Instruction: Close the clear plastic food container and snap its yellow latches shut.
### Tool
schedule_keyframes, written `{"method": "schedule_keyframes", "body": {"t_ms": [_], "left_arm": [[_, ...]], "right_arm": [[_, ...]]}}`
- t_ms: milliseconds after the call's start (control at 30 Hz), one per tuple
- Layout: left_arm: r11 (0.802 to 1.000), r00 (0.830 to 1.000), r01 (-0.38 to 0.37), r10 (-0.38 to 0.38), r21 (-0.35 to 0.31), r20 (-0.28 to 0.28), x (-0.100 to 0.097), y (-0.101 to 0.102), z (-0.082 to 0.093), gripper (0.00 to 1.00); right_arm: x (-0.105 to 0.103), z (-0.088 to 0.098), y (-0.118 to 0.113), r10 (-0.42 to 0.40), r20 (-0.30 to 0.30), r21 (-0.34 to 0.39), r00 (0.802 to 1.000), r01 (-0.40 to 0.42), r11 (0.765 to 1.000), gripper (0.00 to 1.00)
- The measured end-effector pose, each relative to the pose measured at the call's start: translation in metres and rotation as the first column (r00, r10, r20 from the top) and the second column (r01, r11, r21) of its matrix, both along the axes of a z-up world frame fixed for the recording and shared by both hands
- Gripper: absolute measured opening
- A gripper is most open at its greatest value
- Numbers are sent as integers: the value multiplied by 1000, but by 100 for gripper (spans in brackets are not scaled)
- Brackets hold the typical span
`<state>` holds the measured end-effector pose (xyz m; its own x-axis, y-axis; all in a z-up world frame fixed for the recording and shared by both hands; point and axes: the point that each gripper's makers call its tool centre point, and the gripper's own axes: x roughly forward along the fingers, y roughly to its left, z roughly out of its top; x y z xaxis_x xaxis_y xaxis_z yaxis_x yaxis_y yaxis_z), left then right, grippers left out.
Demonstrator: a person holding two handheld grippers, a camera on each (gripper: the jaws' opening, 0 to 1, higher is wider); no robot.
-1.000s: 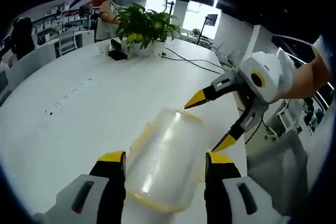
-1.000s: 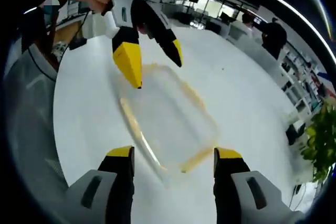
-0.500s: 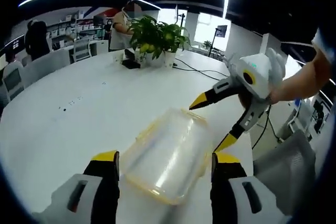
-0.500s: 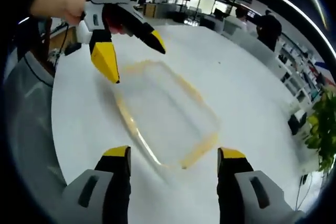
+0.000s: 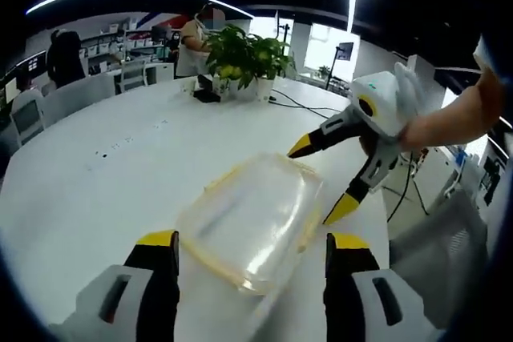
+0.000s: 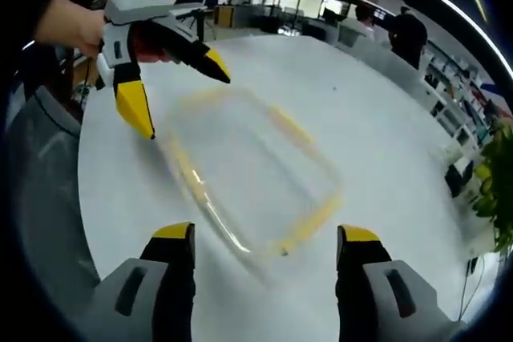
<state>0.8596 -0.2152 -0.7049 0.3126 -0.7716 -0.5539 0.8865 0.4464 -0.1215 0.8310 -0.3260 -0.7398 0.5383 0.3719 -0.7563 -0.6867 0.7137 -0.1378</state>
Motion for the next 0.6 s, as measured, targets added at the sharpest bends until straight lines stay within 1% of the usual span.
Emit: {"method": "schedule_keyframes", "body": {"t_ms": [267,400,600], "left_arm": [[999,999,-52,52,0,15,1,5,-8,74],[998,997,-62,61,7,48,1,6,-13,74],[997,994,-80,80,1,68,0,8,-25,71]], "right_arm": [[5,-2,0,12,5,-3,1000,-12,1000,71],[7,-5,1,24,9,-4,1000,-24,1000,70],[9,-14,5,37,12,13,999,-37,999,69]]}}
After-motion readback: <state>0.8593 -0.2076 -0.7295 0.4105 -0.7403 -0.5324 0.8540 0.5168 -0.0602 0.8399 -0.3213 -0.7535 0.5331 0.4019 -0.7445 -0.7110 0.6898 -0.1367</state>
